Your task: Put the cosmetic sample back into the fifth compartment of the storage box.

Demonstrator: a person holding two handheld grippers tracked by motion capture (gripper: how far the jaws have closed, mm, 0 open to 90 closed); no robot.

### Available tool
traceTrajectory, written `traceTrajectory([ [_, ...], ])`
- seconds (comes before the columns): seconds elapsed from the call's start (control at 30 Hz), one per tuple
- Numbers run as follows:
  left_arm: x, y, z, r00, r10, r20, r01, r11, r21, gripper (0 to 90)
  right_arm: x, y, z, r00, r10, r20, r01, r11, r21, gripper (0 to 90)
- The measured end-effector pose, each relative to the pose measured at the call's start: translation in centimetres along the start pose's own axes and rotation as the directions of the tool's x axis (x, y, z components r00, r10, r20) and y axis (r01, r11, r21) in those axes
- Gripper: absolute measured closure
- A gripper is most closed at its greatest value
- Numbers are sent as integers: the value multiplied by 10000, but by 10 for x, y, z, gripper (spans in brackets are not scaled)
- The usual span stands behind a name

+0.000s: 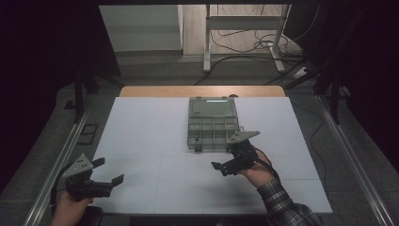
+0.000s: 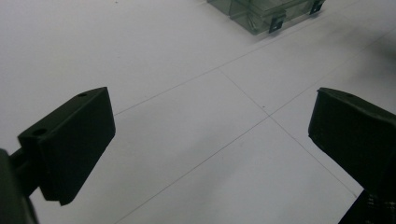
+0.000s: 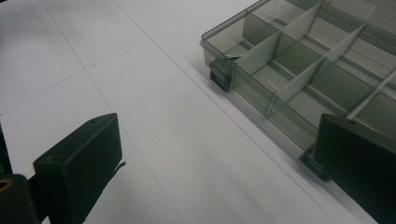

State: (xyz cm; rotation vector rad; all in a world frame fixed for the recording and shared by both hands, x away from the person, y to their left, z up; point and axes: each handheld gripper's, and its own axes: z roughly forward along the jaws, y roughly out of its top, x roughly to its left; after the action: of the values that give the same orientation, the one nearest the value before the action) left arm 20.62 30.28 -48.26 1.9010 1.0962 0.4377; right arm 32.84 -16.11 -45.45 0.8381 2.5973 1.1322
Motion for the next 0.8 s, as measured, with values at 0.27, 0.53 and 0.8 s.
traceTrajectory([
  [0.27,0,0,0,10000,-12,3,12,10000,8,13,-3,-8,-11,9994,260,234,-259,9997,-47,9],
  [0.53,0,0,0,10000,-19,1,19,10000,14,13,-5,-17,-17,9986,395,365,-396,9992,4,16],
  [0.8,0,0,0,10000,-8,-1,8,10000,17,13,-3,-22,-21,9982,437,407,-441,9990,82,11],
])
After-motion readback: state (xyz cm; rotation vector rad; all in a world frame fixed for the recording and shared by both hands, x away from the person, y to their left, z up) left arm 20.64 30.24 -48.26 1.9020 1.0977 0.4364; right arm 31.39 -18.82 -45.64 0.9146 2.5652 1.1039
